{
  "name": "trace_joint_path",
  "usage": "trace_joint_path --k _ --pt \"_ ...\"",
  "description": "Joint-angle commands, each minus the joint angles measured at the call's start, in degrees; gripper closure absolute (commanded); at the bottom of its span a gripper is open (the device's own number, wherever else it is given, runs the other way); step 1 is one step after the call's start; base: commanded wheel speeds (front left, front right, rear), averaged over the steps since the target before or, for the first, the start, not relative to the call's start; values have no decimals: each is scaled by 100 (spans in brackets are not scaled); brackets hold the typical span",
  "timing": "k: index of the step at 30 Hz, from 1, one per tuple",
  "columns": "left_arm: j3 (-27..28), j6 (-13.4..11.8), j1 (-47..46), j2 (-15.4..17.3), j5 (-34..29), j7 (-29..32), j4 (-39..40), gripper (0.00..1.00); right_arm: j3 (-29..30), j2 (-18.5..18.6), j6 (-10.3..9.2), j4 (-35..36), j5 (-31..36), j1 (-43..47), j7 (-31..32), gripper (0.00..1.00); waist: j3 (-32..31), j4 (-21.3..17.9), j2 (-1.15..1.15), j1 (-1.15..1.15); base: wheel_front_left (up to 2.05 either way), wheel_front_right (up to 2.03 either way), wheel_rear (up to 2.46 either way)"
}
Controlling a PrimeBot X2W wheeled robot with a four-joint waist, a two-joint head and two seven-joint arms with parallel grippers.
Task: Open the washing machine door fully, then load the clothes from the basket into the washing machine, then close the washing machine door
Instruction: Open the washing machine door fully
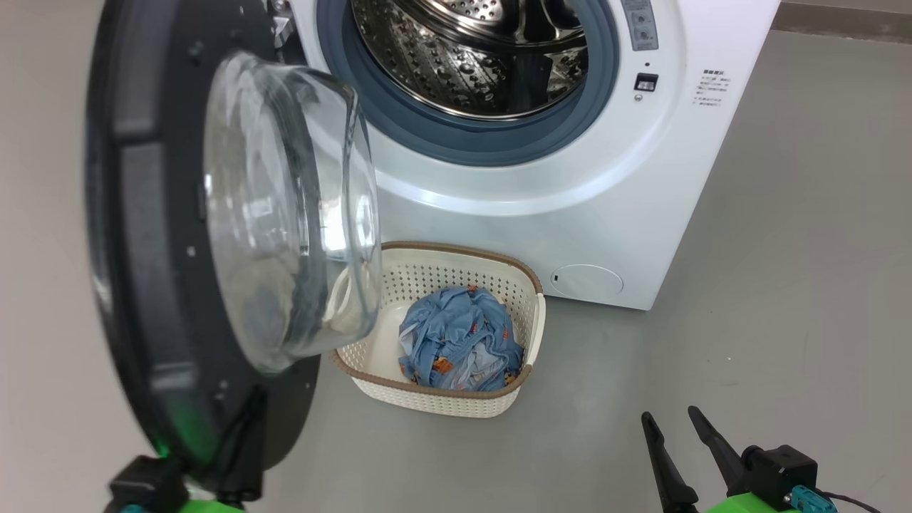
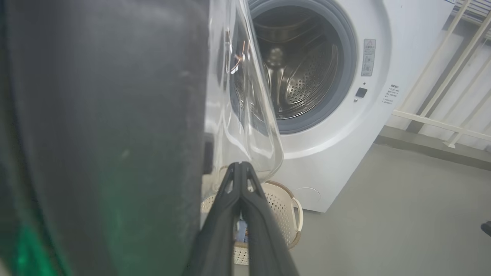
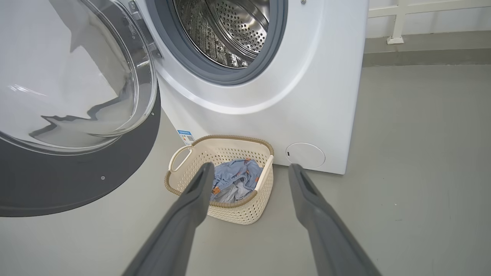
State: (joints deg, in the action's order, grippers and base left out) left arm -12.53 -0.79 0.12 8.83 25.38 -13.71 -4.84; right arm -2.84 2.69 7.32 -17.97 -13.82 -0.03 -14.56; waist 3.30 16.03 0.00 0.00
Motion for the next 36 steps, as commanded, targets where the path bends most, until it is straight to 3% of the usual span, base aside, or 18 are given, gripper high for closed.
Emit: trace_joint_path --k 1,18,36 --pt "391 -90 -85 170 71 -69 22 100 -134 19 17 113 3 -137 -44 0 -1 10 0 0 0 0 0" --pt "1592 -413 -109 434 444 -123 -419 100 -163 19 17 81 -5 -120 -44 0 -50 -85 0 0 0 0 0" --pt "2688 -125 -1054 1012 532 -128 -1804 100 -202 19 17 102 62 -245 -44 0 141 -230 0 0 0 0 0"
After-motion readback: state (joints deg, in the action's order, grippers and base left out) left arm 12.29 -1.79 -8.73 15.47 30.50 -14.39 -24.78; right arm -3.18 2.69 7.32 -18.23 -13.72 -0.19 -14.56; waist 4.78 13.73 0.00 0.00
